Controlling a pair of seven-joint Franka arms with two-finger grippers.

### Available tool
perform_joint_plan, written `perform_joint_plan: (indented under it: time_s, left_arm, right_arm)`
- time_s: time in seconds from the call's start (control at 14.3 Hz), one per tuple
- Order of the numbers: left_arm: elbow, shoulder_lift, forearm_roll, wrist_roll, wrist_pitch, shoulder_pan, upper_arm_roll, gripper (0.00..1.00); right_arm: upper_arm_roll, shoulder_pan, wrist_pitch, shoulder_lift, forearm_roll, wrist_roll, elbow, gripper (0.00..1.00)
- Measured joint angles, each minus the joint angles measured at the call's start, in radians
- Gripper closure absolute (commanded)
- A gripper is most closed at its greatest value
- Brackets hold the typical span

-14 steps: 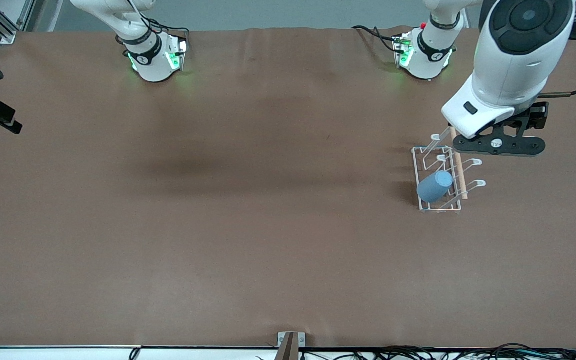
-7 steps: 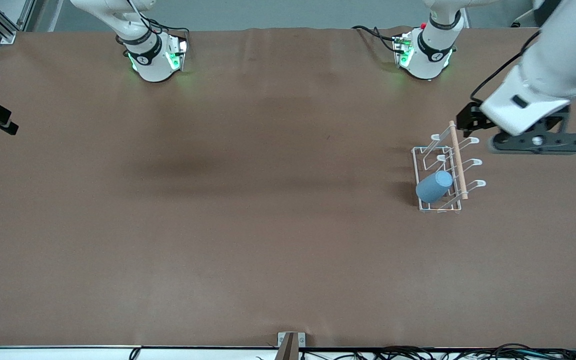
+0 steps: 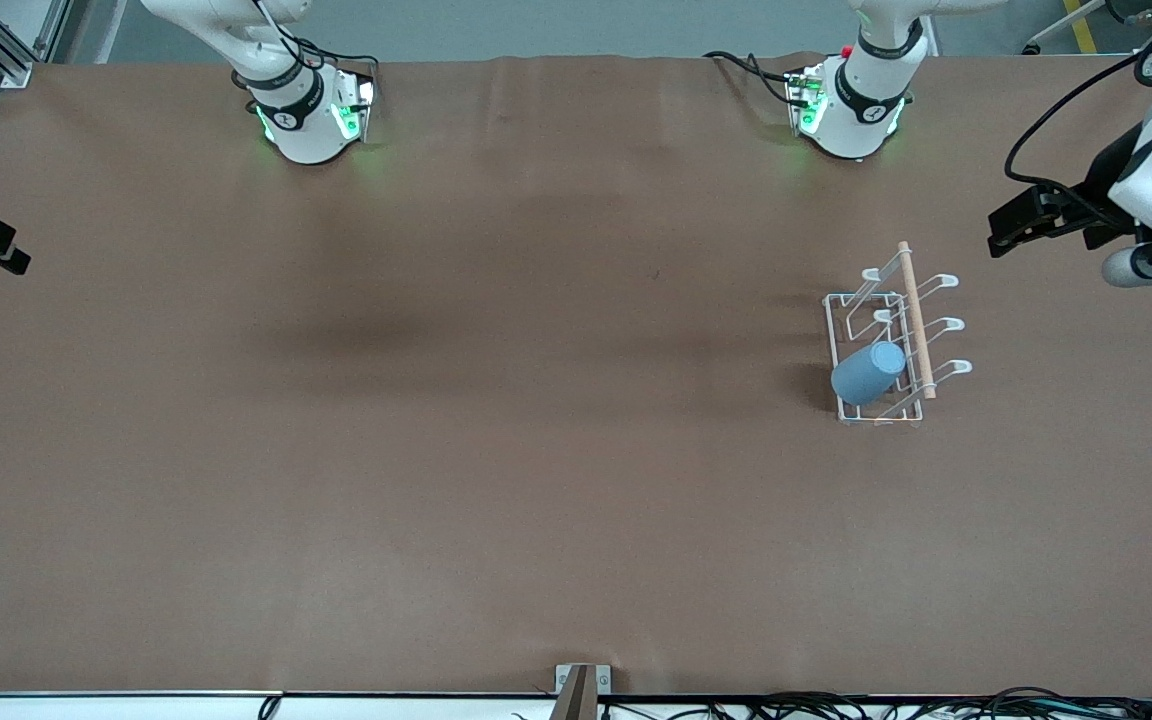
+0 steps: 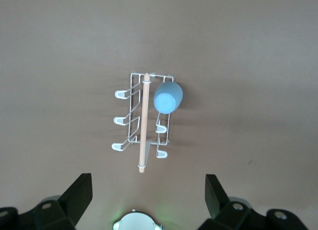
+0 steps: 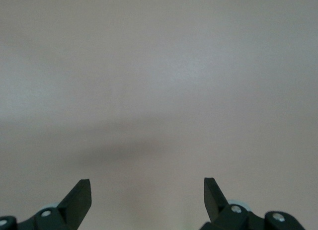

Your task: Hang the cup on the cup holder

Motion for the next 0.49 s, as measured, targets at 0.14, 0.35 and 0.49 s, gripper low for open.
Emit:
perform_joint_plan:
  time_s: [0.14,0.35,0.49]
  left_arm:
    - [-0.122,-0.078,-0.004,0.017,0.079,0.0,0.018,0.0]
    - [-0.264,-0.179,-0.005,0.018,0.151,0.0,0.022,0.0]
    - [-0.307,-0.211,-0.005,0.018,0.168,0.0,0.022,0.0]
  right_arm:
    - [0.003,0.0,0.0,0.0,-0.005,0.0,0.0,0.0]
    - [0.005,0.0,-0.001,0.0,-0.006,0.003,0.001,0.0]
    - [0.006,0.0,-0.003,0.0,-0.006,0.013,0.002,0.0]
